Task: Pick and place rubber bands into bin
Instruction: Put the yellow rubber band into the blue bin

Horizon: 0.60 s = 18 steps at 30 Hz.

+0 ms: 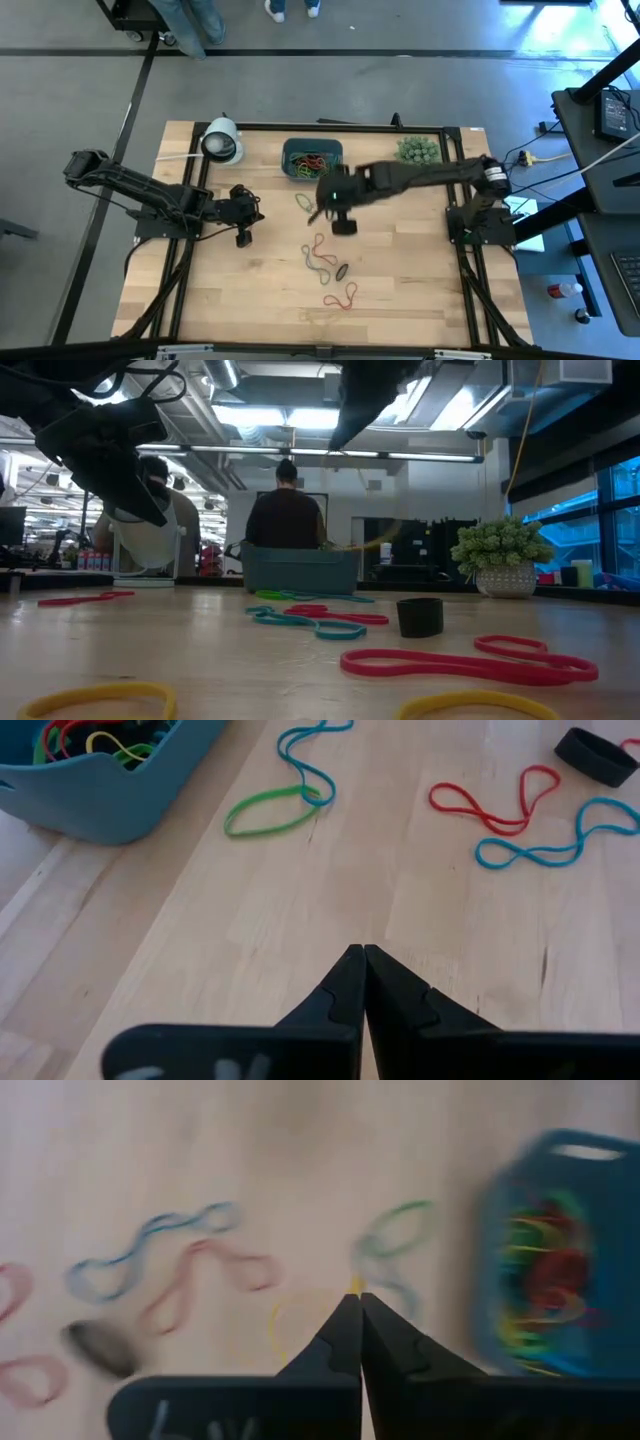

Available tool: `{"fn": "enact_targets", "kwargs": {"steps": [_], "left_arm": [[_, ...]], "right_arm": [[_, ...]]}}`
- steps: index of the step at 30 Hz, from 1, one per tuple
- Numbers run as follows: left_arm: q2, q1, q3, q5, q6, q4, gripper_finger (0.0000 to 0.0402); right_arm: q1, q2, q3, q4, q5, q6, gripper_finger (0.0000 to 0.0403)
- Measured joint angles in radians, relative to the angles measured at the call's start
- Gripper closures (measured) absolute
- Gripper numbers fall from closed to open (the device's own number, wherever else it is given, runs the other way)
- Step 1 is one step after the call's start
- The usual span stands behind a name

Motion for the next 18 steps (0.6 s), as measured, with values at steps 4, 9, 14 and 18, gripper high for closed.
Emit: {"fn": "enact_targets", "kwargs": {"steps": [4, 9, 14, 18], "left_arm": [[0.000, 0.000, -0.001, 0.000, 0.001, 0.004, 0.0396], [0.000, 0.000, -0.001, 0.000, 0.023, 0.025, 0.0400], [0.000, 0.000, -0.001, 0.000, 0.029, 0.024, 0.0396], [0.000, 0.000, -0.001, -0.001, 0.052, 0.024, 0.0399]], "right_arm": [[-0.120, 0.002, 0.000, 0.038, 0.038, 0.002, 0.0403], [-0.252, 0.045, 0.000, 0.166, 0.040, -0.009, 0.0403], [-0.341, 0.110, 0.000, 0.292, -0.020, -0.050, 0.0403], [-0.383, 0.183, 0.000, 0.359, -0.053, -0.052, 0.0403]]}}
